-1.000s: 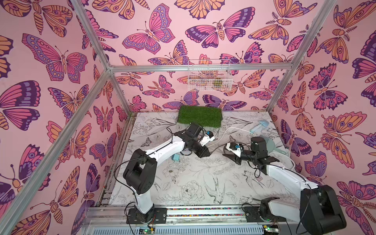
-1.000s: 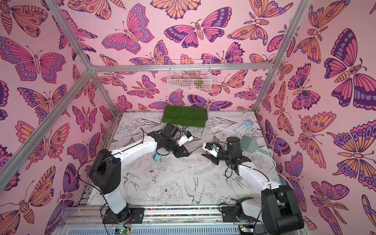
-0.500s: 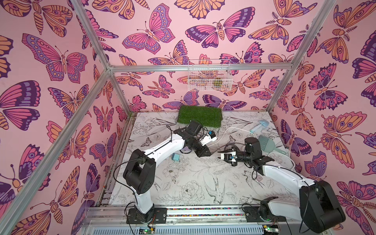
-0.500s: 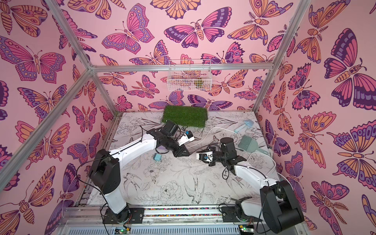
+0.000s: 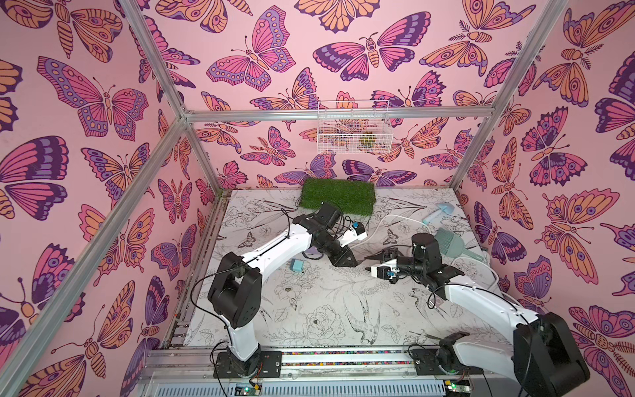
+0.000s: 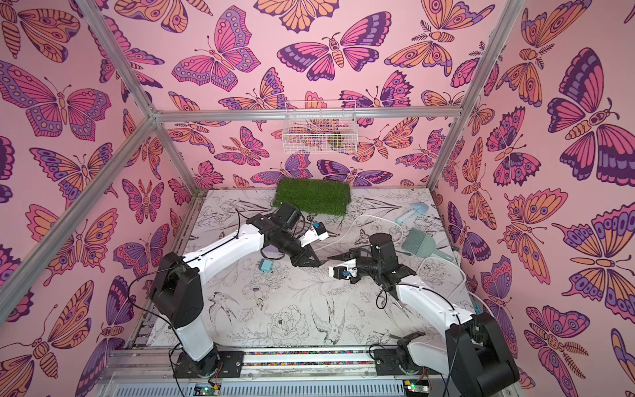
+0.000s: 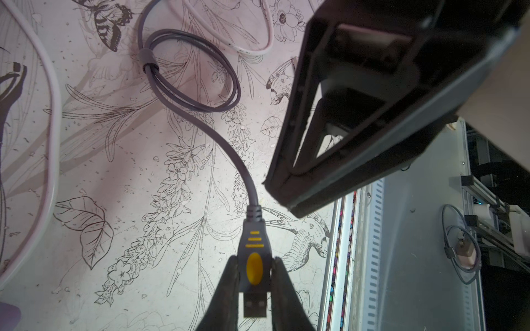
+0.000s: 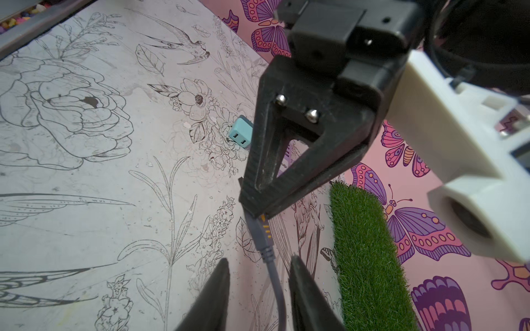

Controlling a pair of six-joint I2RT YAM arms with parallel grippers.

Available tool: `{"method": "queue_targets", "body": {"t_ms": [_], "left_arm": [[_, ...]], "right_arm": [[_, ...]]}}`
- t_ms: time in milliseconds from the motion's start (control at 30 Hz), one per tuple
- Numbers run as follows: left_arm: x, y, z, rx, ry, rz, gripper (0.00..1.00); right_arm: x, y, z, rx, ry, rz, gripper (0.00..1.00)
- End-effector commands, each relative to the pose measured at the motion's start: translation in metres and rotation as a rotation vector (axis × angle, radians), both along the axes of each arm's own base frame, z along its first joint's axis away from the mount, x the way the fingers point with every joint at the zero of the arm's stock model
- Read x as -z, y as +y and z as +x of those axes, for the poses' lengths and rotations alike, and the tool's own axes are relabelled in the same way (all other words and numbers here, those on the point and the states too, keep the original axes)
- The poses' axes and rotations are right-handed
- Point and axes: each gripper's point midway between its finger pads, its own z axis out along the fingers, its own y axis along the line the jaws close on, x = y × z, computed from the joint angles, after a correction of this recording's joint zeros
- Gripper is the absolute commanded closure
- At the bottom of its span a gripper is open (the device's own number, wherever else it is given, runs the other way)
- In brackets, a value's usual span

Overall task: Charge mp3
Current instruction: Pick up the charging cable from the center of the board.

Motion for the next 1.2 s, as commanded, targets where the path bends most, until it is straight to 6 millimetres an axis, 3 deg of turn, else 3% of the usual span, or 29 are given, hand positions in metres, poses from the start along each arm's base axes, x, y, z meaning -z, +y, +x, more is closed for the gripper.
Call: {"method": "queue_targets", "body": {"t_ms": [0, 167, 533, 1000, 1167], "left_arm": [[-0.018, 0.002, -0.01, 0.031, 0.026, -0.033, 0.87], [-0.018, 0.001, -0.017, 0.052, 0.051, -0.033, 0.87], [-0.021, -0.002, -0.022, 0.071, 0.061, -0.034, 0.88], [-0.021, -0.008, -0.03, 0.105, 0.067, -0.026, 0.88], [-0.017, -0.006, -0.032, 0.105, 0.065, -0.008, 0.86]], "right_arm": [[-0.005, 0.001, -0.002, -0.007, -0.061, -0.017, 0.63], [-0.011, 0.003, 0.002, 0.005, -0.088, 0.019, 0.64], [-0.005, 0.009, -0.008, -0.034, -0.128, -0.026, 0.69], [0.004, 0.014, -0.013, -0.048, -0.139, -0.079, 0.83], [0.002, 0.014, -0.012, -0.042, -0.152, -0.086, 0.95]]}}
